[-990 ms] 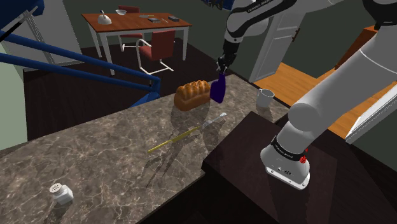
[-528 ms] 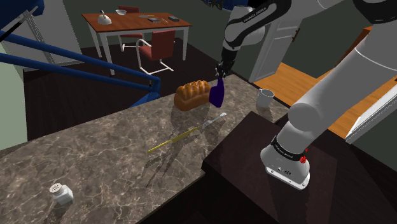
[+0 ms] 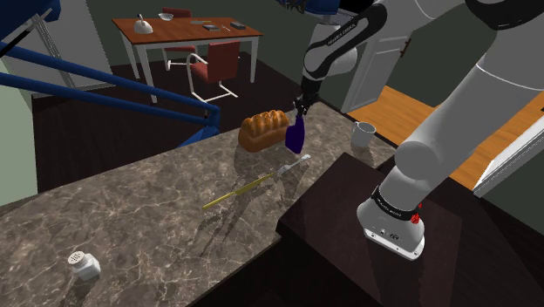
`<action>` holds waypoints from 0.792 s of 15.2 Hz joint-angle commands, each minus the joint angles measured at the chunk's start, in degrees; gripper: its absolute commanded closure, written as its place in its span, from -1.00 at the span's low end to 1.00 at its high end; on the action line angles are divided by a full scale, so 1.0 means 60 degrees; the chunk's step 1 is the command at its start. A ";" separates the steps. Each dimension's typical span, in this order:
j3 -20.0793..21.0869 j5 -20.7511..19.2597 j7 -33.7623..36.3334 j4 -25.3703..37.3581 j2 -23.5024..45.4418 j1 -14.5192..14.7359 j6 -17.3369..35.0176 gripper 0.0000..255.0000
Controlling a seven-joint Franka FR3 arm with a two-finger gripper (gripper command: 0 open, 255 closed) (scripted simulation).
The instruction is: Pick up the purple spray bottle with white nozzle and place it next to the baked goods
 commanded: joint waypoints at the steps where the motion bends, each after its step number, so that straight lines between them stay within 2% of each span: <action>1: 0.0001 -0.0001 0.0002 -0.0052 0.0080 0.0001 0.0138 1.00; 8: 0.0001 -0.0002 0.0002 -0.0051 0.0081 0.0001 0.0139 1.00; 9: 0.0001 -0.0002 0.0002 -0.0052 0.0080 0.0001 0.0139 -1.00; 12: 0.0001 -0.0002 0.0002 -0.0052 0.0081 0.0001 0.0139 -1.00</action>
